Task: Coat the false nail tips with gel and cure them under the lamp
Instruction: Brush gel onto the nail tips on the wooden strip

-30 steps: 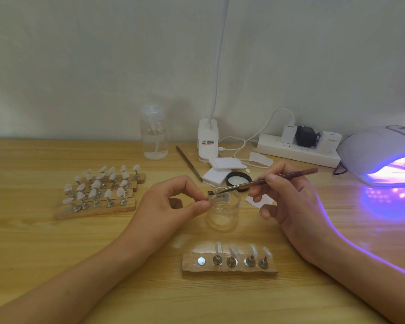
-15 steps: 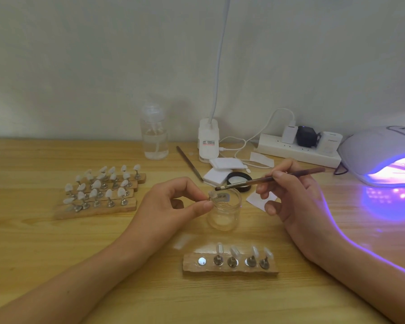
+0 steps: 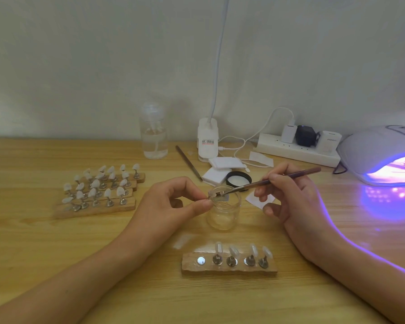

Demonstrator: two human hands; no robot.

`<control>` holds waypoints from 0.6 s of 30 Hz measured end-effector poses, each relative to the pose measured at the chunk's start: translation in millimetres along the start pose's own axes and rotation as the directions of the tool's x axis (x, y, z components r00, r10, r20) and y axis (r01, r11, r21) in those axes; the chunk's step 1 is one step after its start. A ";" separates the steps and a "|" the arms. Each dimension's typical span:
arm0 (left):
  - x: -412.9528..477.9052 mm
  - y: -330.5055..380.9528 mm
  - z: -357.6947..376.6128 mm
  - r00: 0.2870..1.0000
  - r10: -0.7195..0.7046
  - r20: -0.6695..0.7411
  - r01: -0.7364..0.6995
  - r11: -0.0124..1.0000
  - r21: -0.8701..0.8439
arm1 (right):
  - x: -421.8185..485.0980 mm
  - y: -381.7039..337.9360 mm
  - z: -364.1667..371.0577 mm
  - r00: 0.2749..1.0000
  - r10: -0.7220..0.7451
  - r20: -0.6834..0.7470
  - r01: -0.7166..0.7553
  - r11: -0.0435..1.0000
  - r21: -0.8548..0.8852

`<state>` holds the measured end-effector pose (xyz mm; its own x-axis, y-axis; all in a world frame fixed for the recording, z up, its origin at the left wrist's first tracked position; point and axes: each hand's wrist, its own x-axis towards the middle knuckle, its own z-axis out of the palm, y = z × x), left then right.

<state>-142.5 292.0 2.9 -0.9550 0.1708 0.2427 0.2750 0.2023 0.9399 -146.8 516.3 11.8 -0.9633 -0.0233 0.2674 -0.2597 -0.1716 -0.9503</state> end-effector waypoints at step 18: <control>0.1 0.0 0.0 1.000 -0.005 0.002 0.005 1.000 -0.015 | -0.8 -0.4 2.1 0.998 -0.022 0.061 0.022 1.000 -0.006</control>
<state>-142.7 292.0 2.9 -0.9560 0.1719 0.2377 0.2687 0.1883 0.9446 -145.8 514.4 12.2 -0.9513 -0.0800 0.2975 -0.2816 -0.1663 -0.9450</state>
